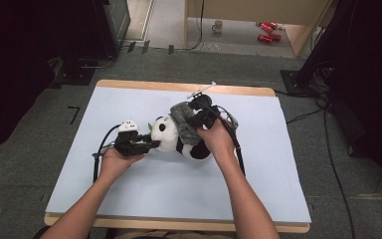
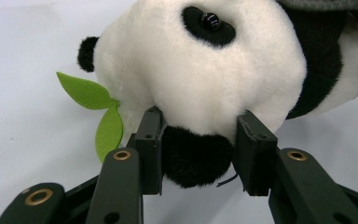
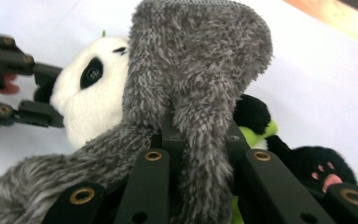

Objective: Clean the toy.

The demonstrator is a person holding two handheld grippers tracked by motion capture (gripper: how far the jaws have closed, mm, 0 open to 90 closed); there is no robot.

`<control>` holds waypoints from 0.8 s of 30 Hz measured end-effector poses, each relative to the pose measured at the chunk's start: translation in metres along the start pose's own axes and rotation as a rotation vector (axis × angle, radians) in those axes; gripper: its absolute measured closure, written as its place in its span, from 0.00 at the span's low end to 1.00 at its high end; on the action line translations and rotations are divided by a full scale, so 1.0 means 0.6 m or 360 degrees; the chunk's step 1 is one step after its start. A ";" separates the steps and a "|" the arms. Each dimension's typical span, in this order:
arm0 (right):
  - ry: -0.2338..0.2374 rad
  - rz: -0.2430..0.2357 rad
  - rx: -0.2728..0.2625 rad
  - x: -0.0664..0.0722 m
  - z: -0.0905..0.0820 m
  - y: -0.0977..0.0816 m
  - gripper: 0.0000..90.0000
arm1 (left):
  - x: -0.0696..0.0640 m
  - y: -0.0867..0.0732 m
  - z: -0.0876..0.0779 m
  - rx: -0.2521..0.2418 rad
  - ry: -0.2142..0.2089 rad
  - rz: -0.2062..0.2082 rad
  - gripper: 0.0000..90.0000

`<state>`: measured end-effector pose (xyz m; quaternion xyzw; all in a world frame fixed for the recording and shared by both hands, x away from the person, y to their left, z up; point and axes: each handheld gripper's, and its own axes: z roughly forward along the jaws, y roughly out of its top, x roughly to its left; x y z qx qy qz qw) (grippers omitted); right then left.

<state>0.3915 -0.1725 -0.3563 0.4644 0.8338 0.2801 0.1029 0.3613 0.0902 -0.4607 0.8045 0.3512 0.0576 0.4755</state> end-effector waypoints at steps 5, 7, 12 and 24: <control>0.0035 0.0037 -0.0047 -0.003 -0.019 0.012 0.88 | -0.002 -0.002 0.001 0.0038 0.0017 0.0033 0.65; 0.0108 0.0087 -0.0122 -0.008 -0.037 0.020 0.88 | -0.002 -0.004 0.001 0.0070 0.0018 0.0063 0.65; 0.0081 0.0118 -0.0206 -0.022 -0.072 0.031 0.88 | 0.000 -0.009 -0.002 0.0109 -0.0005 0.0094 0.65; 0.0035 0.0254 -0.0209 -0.086 -0.059 -0.025 0.88 | 0.002 -0.013 -0.002 0.0113 -0.0018 0.0109 0.64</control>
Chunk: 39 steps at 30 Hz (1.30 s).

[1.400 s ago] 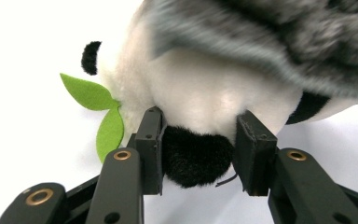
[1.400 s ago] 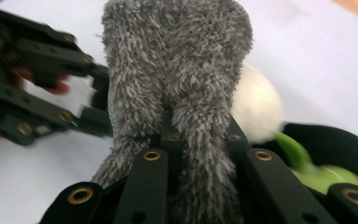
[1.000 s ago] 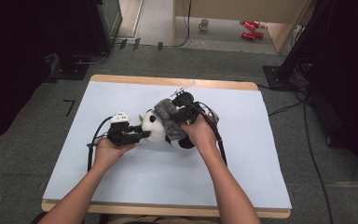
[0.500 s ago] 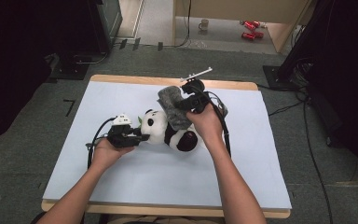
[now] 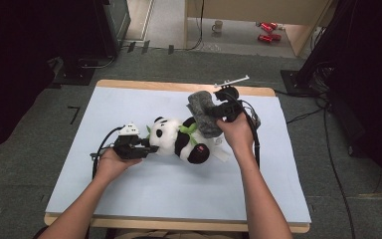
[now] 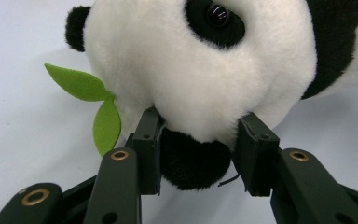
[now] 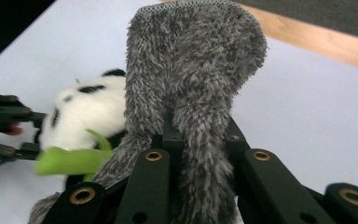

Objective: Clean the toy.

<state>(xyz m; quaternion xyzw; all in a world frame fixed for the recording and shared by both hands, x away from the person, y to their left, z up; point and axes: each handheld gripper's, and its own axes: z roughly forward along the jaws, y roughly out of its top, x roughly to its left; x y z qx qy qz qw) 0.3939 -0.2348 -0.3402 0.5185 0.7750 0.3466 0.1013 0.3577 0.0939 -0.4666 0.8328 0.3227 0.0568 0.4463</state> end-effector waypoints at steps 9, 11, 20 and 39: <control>0.0028 0.0070 -0.0014 -0.038 0.022 -0.045 0.87 | 0.001 0.000 0.002 -0.0011 -0.0016 -0.0033 0.64; 0.0042 0.0084 -0.0029 -0.039 0.022 -0.052 0.87 | 0.001 0.000 0.002 -0.0003 -0.0016 -0.0043 0.64; 0.0105 0.0141 -0.0105 -0.061 0.010 -0.092 0.87 | 0.001 -0.002 0.002 -0.0007 -0.0021 -0.0054 0.64; 0.0029 0.0233 -0.0130 -0.115 -0.027 -0.142 0.87 | 0.005 -0.009 0.002 -0.0049 -0.0044 -0.0048 0.63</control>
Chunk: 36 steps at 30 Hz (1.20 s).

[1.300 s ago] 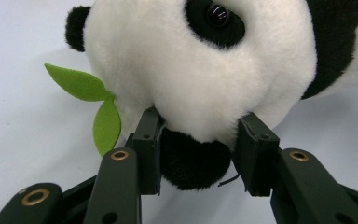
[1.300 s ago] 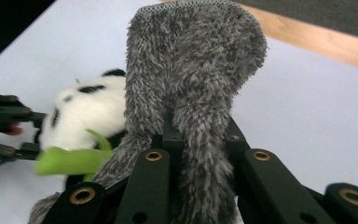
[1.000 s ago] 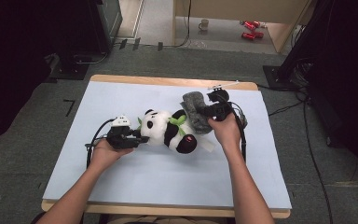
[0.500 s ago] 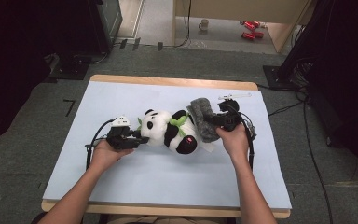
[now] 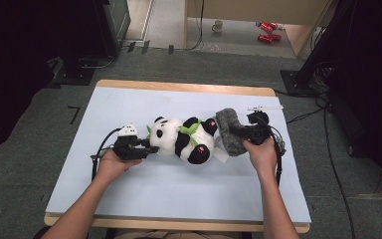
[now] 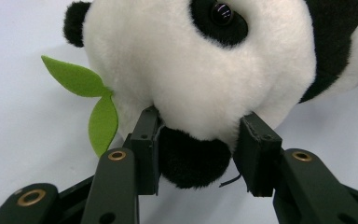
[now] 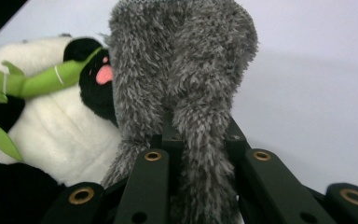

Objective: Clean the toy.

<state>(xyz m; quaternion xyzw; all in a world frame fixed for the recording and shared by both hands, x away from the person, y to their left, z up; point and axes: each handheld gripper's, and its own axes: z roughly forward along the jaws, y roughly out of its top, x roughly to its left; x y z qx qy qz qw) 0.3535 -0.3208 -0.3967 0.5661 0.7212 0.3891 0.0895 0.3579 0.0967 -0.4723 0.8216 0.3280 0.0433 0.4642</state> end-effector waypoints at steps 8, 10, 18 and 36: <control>0.0059 -0.0057 -0.0111 0.026 -0.021 0.034 0.87 | -0.004 -0.004 -0.001 -0.0010 0.0017 -0.0036 0.63; 0.0078 -0.0079 -0.0114 0.036 -0.016 0.041 0.87 | -0.005 -0.005 -0.001 -0.0015 0.0026 -0.0045 0.63; 0.0151 -0.0193 -0.0078 0.082 0.035 0.050 0.87 | -0.011 -0.005 -0.001 -0.0016 0.0064 -0.0054 0.63; -0.0010 -0.0069 -0.0043 0.028 0.054 0.009 0.87 | -0.009 0.002 0.001 0.0016 0.0054 -0.0065 0.63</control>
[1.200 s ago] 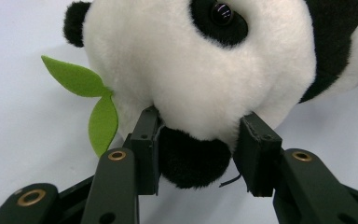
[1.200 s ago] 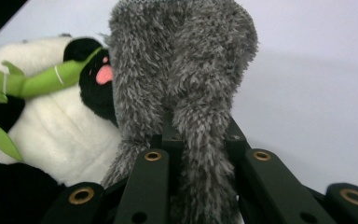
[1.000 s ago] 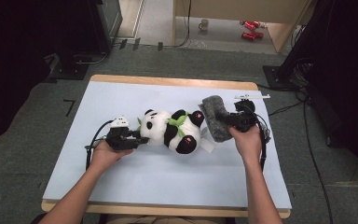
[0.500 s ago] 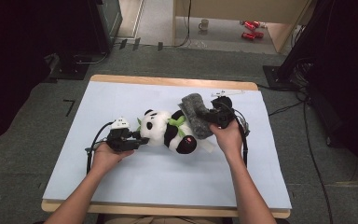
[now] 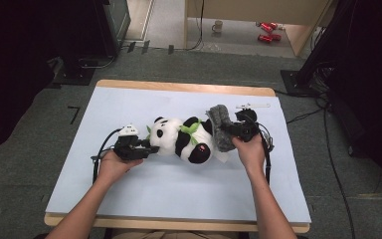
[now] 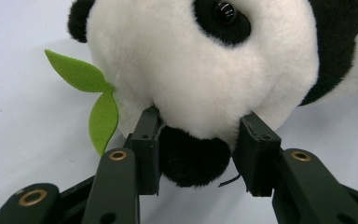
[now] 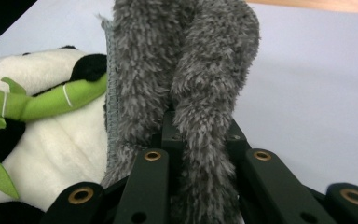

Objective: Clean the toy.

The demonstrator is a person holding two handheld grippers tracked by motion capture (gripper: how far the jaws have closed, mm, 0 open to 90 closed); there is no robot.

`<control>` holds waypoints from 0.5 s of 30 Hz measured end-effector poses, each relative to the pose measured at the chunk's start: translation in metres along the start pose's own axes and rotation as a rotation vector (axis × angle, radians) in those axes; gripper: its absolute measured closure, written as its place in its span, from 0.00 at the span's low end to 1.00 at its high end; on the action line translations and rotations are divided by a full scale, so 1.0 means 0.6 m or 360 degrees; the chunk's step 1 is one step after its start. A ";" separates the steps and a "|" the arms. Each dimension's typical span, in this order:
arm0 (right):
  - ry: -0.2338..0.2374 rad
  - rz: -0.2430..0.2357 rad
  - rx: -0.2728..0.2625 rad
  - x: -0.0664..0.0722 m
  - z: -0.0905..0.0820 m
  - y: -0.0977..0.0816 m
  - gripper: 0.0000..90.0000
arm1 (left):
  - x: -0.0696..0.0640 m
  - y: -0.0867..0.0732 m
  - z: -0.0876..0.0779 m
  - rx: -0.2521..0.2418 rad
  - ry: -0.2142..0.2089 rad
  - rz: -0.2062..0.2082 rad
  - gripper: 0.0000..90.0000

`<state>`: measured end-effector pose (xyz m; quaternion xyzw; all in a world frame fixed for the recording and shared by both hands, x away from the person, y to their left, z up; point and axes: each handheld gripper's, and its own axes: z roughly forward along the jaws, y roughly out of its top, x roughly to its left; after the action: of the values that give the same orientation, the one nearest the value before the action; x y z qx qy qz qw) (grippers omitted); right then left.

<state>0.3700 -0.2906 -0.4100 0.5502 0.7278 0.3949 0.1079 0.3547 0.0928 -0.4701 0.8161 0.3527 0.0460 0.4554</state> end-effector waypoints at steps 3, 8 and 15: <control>-0.0023 -0.0013 0.0005 0.004 0.005 -0.007 0.87 | 0.001 0.001 0.001 0.0002 -0.0004 -0.0007 0.63; -0.0031 0.0027 0.0061 0.000 0.017 -0.024 0.87 | 0.005 0.005 0.002 0.0022 -0.0019 -0.0015 0.63; -0.0024 0.0019 0.0193 -0.005 0.031 -0.043 0.87 | 0.008 0.011 0.003 0.0057 -0.0032 0.0003 0.63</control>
<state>0.3635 -0.2869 -0.4411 0.5632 0.7462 0.3464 0.0775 0.3621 0.0924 -0.4672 0.8249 0.3481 0.0319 0.4442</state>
